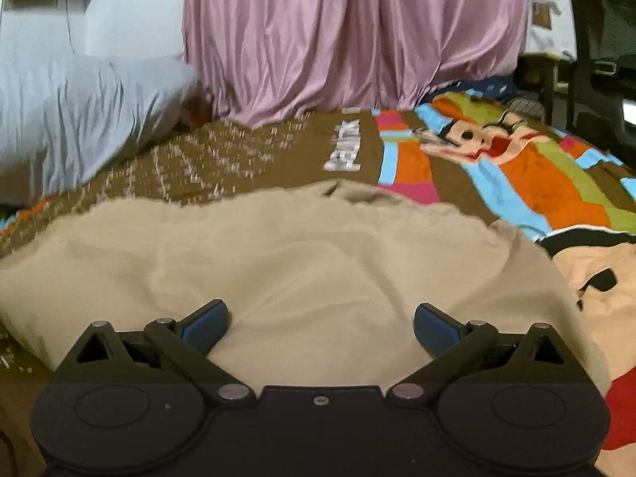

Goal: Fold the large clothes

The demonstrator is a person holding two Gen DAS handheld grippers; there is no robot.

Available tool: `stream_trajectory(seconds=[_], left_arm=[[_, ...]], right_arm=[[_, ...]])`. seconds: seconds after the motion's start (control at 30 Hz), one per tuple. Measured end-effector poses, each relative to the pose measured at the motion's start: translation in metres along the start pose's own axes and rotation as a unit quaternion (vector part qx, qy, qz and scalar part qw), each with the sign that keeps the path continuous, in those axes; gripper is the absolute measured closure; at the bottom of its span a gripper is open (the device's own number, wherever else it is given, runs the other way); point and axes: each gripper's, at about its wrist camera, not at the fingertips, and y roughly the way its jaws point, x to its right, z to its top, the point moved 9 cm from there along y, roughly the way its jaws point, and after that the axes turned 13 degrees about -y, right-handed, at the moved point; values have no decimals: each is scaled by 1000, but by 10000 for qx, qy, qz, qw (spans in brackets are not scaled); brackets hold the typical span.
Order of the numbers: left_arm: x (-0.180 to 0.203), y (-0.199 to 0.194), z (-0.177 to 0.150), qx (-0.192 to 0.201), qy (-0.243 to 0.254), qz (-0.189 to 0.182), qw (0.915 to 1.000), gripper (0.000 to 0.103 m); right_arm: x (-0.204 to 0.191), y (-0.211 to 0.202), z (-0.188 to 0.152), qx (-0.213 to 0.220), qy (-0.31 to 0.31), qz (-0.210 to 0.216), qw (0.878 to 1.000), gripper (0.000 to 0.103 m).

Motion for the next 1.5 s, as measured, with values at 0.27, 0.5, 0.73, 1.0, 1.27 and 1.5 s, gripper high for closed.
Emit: stream_trajectory(seconds=[0.27, 0.5, 0.73, 1.0, 1.27, 1.5], left_arm=[[-15, 20, 25, 206, -460, -17, 9987, 1], [-8, 21, 20, 365, -120, 135, 9992, 3], [-4, 19, 25, 667, -66, 206, 9975, 27], [11, -1, 39, 1047, -56, 291, 9941, 97], [176, -47, 5, 1708, 2827, -98, 9438, 100], [298, -34, -72, 1121, 4712, -381, 8740, 100]], right_arm=[[-38, -8, 50, 711, -212, 175, 9971, 1], [-70, 29, 29, 70, -935, 148, 9955, 1], [-68, 30, 25, 76, -907, 166, 9957, 1], [-69, 29, 25, 76, -883, 184, 9959, 1], [-59, 34, 22, -113, -281, 497, 9983, 1], [-6, 16, 41, -100, 1260, 742, 9892, 30]])
